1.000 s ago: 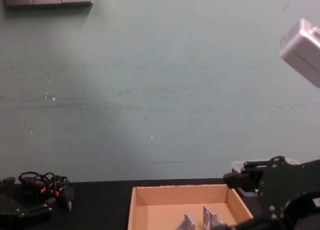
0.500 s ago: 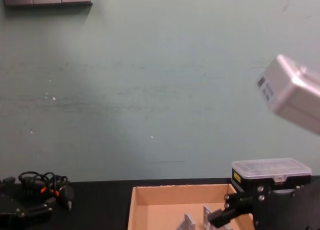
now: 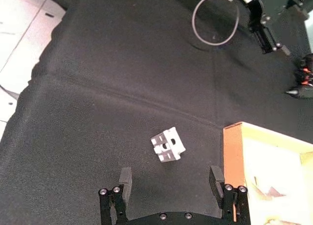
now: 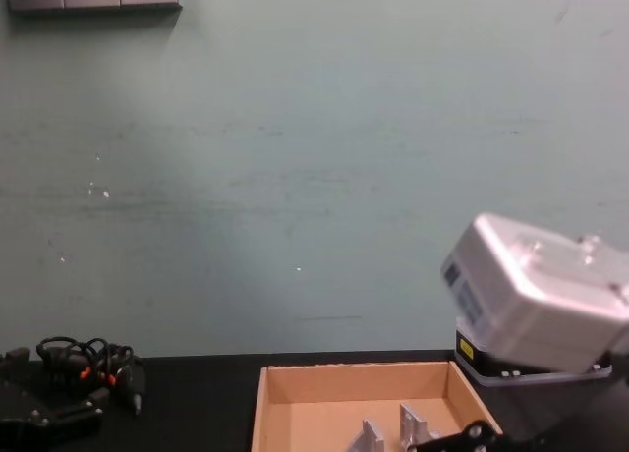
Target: Use one hand to pick up the angle iron from the table and place it into the box.
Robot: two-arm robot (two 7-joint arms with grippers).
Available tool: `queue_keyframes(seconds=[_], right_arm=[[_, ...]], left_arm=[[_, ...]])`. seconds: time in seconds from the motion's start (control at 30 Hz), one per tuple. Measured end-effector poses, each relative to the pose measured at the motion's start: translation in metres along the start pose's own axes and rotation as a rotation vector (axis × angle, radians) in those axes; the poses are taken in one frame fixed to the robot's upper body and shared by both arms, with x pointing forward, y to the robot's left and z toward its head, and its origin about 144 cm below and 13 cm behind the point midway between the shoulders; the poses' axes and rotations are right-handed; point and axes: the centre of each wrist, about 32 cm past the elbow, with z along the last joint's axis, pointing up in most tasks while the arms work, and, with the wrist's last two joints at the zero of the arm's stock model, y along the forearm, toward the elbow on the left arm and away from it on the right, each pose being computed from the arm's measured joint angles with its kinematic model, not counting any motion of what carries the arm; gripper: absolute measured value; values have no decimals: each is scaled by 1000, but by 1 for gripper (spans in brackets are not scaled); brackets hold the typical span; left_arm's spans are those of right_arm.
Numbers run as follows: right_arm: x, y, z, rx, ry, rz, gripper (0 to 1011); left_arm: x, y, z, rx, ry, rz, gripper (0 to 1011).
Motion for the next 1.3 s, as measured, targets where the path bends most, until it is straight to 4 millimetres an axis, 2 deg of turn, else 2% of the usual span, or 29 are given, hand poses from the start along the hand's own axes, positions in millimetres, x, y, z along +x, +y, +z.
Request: queue_keyframes(seconds=[0.7,1.3], right_arm=[[15,43,8,-23,-53,83,1004],[23,58,9,-23,-52,95,1004]], left_arm=[[0,0,0,0,0,0,1000],[0,0,0,0,0,0,1000]])
